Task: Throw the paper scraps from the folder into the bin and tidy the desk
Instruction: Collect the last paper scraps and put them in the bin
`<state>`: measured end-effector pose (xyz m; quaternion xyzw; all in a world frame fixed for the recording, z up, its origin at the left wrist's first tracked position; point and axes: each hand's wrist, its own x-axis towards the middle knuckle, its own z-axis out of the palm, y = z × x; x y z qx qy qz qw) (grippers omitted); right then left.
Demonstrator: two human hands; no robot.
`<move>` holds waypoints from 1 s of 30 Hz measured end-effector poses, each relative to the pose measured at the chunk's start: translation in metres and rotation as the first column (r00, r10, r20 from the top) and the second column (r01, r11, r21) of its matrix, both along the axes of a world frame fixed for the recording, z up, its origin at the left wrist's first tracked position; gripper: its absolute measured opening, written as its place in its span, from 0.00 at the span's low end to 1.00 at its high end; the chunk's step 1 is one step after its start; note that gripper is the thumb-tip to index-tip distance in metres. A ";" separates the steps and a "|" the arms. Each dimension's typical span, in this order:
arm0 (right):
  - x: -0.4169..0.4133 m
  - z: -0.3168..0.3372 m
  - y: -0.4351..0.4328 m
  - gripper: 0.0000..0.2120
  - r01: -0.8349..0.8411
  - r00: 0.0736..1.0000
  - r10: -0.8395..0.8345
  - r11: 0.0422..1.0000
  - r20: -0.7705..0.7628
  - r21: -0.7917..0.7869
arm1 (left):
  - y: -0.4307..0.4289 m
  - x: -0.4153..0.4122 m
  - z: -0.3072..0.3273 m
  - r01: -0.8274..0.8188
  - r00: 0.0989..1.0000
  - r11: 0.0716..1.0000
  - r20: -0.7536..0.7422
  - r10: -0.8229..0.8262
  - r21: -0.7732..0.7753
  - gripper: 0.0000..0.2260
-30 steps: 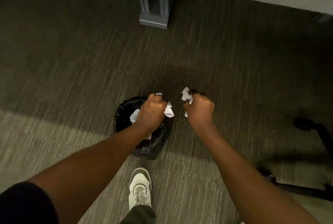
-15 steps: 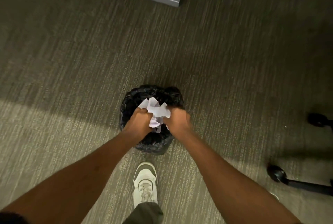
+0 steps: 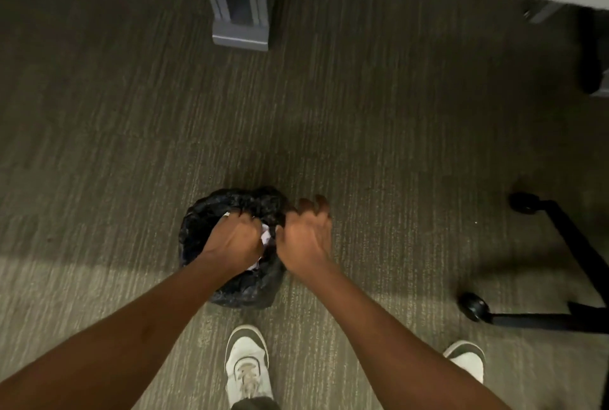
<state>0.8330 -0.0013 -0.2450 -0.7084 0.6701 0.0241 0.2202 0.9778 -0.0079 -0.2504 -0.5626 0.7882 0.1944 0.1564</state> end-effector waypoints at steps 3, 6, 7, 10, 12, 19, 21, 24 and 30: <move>-0.045 0.021 0.002 0.18 0.070 0.997 -0.072 0.994 -0.027 -0.088 | -0.015 -0.042 0.027 0.067 0.998 0.996 0.000 -0.067 -0.051 0.08; -0.100 0.039 0.005 0.22 0.165 0.986 -0.168 0.978 -0.015 -0.127 | -0.026 -0.095 0.052 0.102 0.993 0.994 -0.049 -0.104 -0.042 0.08; -0.121 0.044 0.005 0.23 0.195 0.980 -0.200 0.970 -0.018 -0.146 | -0.029 -0.115 0.060 0.111 0.992 0.993 -0.061 -0.113 -0.035 0.08; -0.191 0.062 0.008 0.25 0.285 0.955 -0.295 0.942 -0.030 -0.179 | -0.038 -0.179 0.075 0.156 0.985 0.987 -0.068 -0.158 -0.024 0.13; -0.241 0.075 0.008 0.26 0.361 0.928 -0.372 0.915 -0.031 -0.183 | -0.046 -0.227 0.084 0.240 0.970 0.971 -0.032 -0.239 0.005 0.17; -0.417 0.122 0.032 0.26 0.563 0.810 -0.587 0.783 -0.012 -0.265 | -0.046 -0.424 0.118 0.470 0.882 0.872 0.031 -0.471 -0.133 0.23; -0.463 0.131 0.045 0.27 0.609 0.771 -0.636 0.740 -0.004 -0.284 | -0.036 -0.478 0.123 0.523 0.851 0.838 0.031 -0.525 -0.153 0.23; -0.528 0.135 0.071 0.26 0.670 0.711 -0.703 0.677 0.002 -0.305 | -0.015 -0.558 0.122 0.578 0.812 0.797 0.030 -0.583 -0.173 0.23; -0.649 0.129 0.135 0.25 0.781 0.558 -0.830 0.532 -0.018 -0.328 | 0.036 -0.698 0.124 0.532 0.808 0.784 -0.085 -0.583 -0.321 0.21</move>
